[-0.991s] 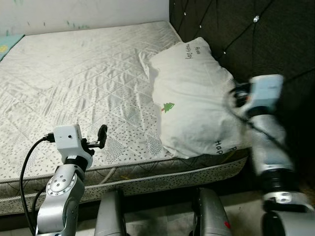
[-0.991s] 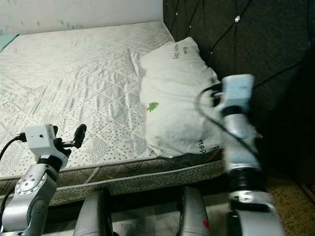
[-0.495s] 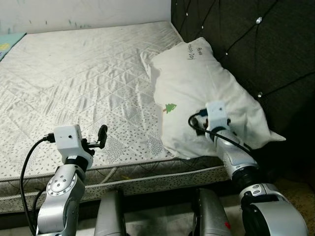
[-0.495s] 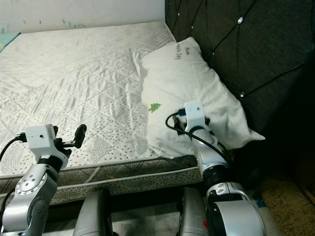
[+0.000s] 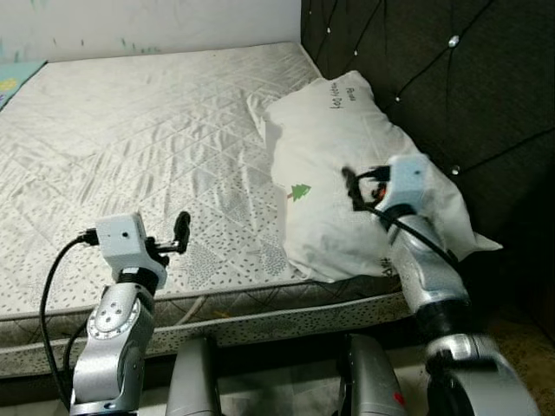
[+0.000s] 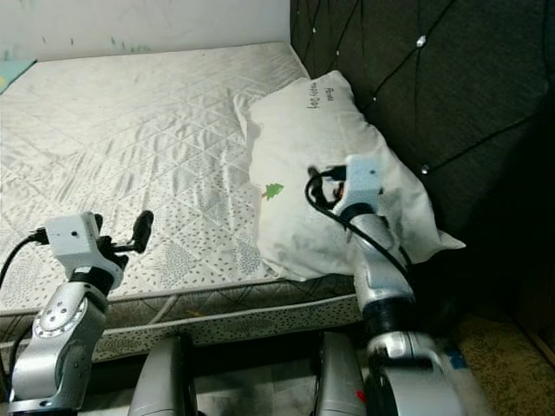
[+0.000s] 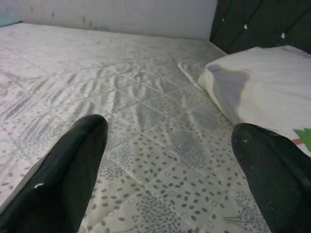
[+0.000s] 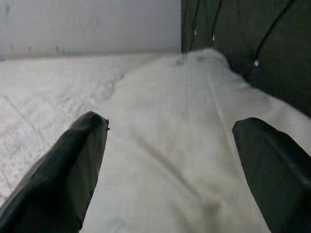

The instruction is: Clean up the room

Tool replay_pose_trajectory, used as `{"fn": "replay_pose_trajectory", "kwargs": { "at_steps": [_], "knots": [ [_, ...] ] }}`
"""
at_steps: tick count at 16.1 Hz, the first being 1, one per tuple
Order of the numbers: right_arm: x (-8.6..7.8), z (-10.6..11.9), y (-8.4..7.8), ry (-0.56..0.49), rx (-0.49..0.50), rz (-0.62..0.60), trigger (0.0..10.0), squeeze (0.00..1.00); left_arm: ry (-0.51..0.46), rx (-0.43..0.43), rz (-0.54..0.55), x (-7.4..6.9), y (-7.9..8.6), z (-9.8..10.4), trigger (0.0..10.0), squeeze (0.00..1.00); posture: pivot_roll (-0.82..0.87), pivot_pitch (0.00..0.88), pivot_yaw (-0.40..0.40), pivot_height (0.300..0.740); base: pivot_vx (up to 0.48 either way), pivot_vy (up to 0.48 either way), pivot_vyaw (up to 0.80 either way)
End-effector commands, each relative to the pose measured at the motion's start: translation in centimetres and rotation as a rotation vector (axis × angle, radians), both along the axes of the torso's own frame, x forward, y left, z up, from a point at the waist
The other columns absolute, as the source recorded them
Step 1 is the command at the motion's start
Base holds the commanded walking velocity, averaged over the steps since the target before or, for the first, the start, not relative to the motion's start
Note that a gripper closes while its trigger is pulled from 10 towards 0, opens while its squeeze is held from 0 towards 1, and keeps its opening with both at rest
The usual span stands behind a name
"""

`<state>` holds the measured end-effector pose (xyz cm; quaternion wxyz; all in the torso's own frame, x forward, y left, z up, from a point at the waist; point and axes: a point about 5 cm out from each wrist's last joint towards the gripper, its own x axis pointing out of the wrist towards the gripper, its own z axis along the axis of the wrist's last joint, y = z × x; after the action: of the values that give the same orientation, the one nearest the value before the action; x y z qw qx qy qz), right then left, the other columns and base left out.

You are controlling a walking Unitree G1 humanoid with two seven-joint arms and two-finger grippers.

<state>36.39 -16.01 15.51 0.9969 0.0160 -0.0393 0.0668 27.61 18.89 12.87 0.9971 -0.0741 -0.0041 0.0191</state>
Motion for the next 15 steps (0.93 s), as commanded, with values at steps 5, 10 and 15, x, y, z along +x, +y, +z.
{"fn": "replay_pose_trajectory", "kwargs": {
  "at_steps": [5,10,15],
  "knots": [
    [-2.9,0.8,0.6,-0.09,0.151,0.003,10.0,0.0,-0.034,-0.002,0.019,-0.1,-0.7,-0.4,10.0,0.0,-0.15,0.0,0.07,0.572,0.0,0.0,0.0],
    [-2.9,1.6,0.7,-0.112,0.163,-0.008,10.0,0.0,-0.048,-0.009,0.011,0.8,-1.3,-0.7,10.0,0.0,-0.17,0.0,0.085,0.628,0.0,0.0,0.0],
    [-3.0,1.9,1.0,-0.117,0.161,-0.002,10.0,0.0,-0.07,-0.027,0.001,1.4,-1.8,-0.7,10.0,0.0,-0.18,0.0,0.095,0.675,0.0,0.0,0.0]
  ]
}}
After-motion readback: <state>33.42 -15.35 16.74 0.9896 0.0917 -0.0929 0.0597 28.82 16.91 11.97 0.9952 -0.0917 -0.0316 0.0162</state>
